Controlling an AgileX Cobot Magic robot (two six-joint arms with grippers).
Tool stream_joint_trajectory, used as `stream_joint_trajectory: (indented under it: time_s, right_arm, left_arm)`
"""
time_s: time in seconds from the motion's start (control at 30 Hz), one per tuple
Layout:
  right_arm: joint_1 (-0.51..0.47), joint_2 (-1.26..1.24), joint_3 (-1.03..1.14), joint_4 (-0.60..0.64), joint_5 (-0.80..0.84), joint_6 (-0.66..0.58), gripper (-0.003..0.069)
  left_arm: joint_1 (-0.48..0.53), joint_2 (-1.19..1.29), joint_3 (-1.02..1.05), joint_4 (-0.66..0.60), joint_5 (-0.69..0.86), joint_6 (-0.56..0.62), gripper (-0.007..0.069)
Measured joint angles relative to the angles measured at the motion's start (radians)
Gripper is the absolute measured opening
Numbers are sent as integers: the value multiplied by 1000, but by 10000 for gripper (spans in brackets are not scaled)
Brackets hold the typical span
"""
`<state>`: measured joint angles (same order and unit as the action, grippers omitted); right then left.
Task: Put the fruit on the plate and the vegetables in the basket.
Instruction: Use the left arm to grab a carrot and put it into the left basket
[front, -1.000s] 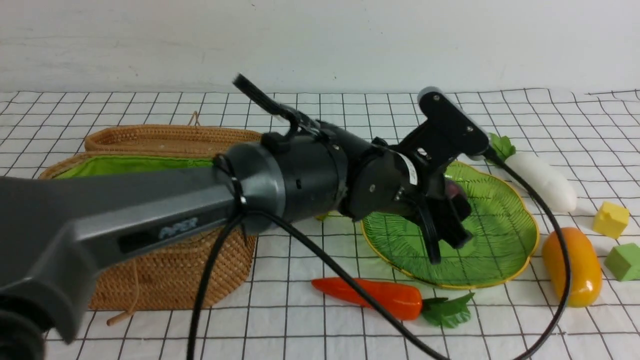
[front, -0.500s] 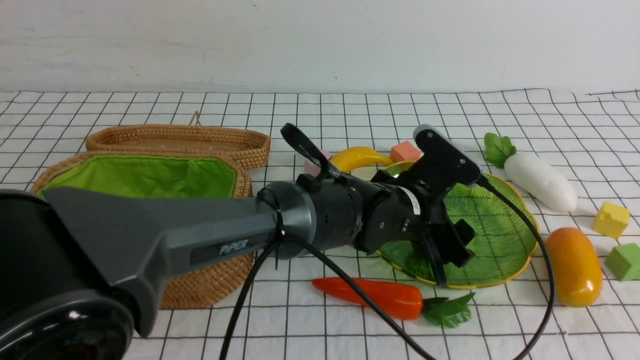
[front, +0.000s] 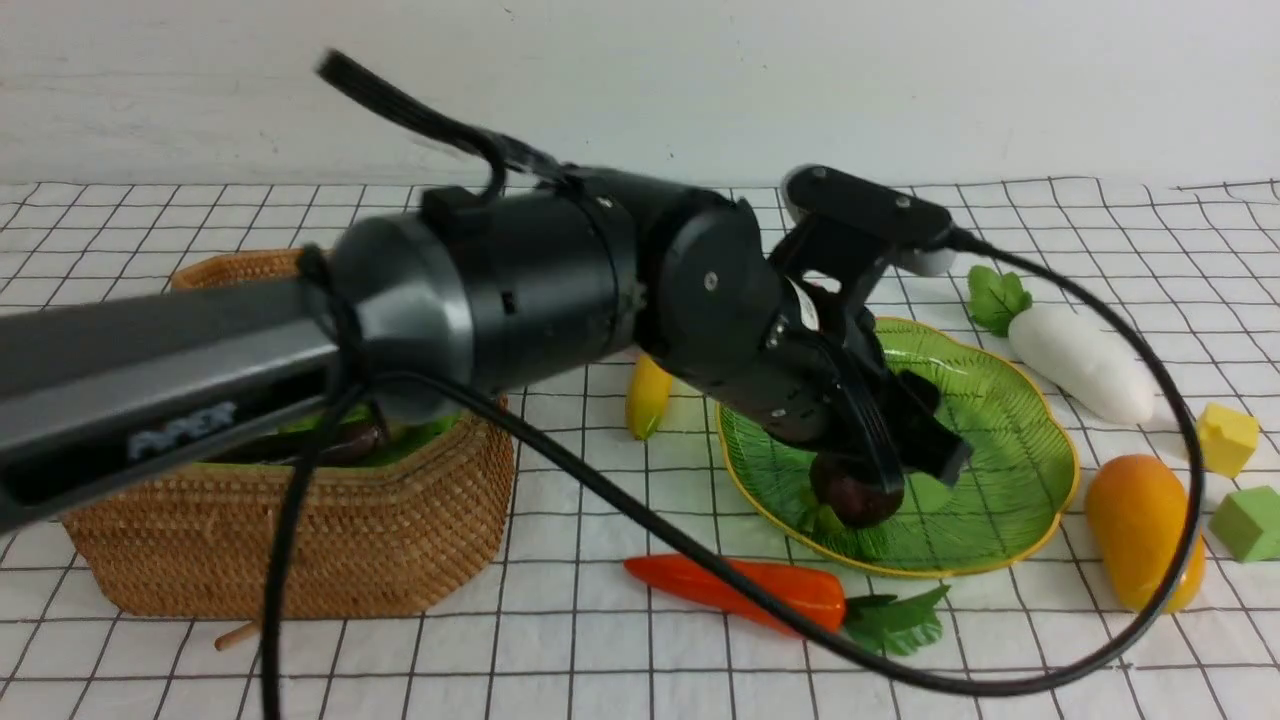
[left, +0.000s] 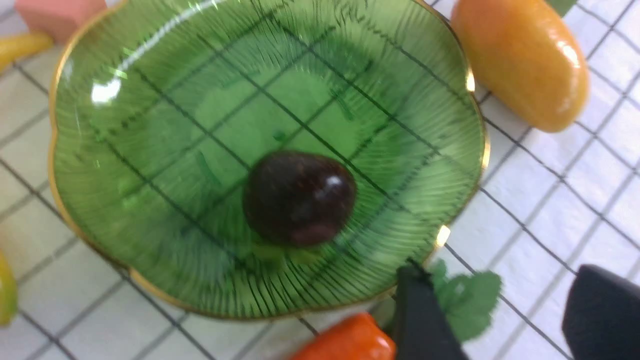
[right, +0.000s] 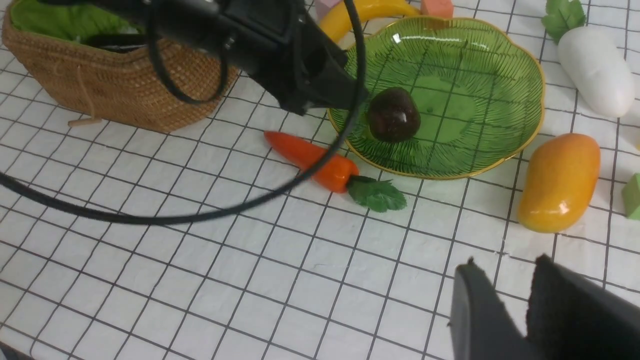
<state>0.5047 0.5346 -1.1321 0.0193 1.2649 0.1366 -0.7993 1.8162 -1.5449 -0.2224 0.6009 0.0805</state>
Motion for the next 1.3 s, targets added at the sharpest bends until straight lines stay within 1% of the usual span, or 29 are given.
stream_joint_trajectory:
  time_s: [0.03,0.07,0.1,0.13,0.17,0.2,0.23,0.33,0.37,0.43,0.47,0.53,0.57,0.6,0.63,0.67,0.7,0.77,0.8,0.83,0.87,0.97,1.0,1.03,1.1,1.13,1.2,1.3]
  right_arm:
    - [0,0,0,0,0,0,183]
    - [0,0,0,0,0,0,183]
    - [0,0,0,0,0,0,183]
    - [0,0,0,0,0,0,183]
    - [0,0,0,0,0,-3,183]
    - [0,0,0,0,0,-12,183]
    - [0,0,0,0,0,-18,183]
    - [0,0,0,0,0,-27,183]
    - [0,0,0,0,0,-27,183]
    - [0,0,0,6,0,-44,183]
    - [0,0,0,11,0,-48,183]
    - [0,0,0,18,0,-51,187]
    - [0,0,0,23,0,-51,188]
    - [0,0,0,28,0,-52,190]
    - [0,0,0,32,0,-53,190]
    - [0,0,0,32,0,-53,190]
    - [0,0,0,34,0,-53,192]
    - [0,0,0,38,0,-53,193]
    - [0,0,0,38,0,-53,193]
    - [0,0,0,39,0,-53,193]
    - [0,0,0,42,0,-53,193]
    - [0,0,0,45,0,-53,193]
    - [0,0,0,47,0,-53,193]
    - [0,0,0,48,0,-53,193]
    - [0,0,0,49,0,-53,195]
    - [0,0,0,52,0,-53,195]
    - [0,0,0,52,0,-53,197]
    - [0,0,0,52,0,-53,198]
  left_arm:
    - [0,-24,0,1,57,-13,233]
    - [0,-40,0,5,110,-6,164]
    - [0,-50,0,12,152,18,113]
    - [0,-50,0,12,152,18,113]
    - [0,-57,0,28,239,74,29]
    - [0,-57,0,47,321,150,-11]
    - [0,-51,0,56,377,207,-13]
    - [0,-16,0,72,469,333,-13]
    - [0,-13,0,75,475,352,-12]
    - [0,26,0,107,467,446,18]
    - [0,52,0,133,439,494,57]
    - [0,87,0,167,378,541,151]
    - [0,100,0,179,354,554,197]
    - [1,118,0,194,321,567,269]
    - [1,130,0,201,303,575,317]
    - [1,136,0,204,299,578,329]
    - [1,153,0,216,278,586,407]
    - [1,181,0,235,256,593,508]
    - [1,183,0,237,254,593,508]
    - [1,200,0,250,244,596,542]
    - [1,216,0,262,232,596,557]
    - [1,246,0,286,215,598,555]
    - [1,257,-1,294,204,597,534]
    - [1,260,-1,295,204,595,530]
    - [1,277,-1,296,220,583,456]
    - [1,280,-1,293,227,577,405]
    - [1,280,-1,294,243,573,258]
    - [1,278,-1,298,263,573,254]
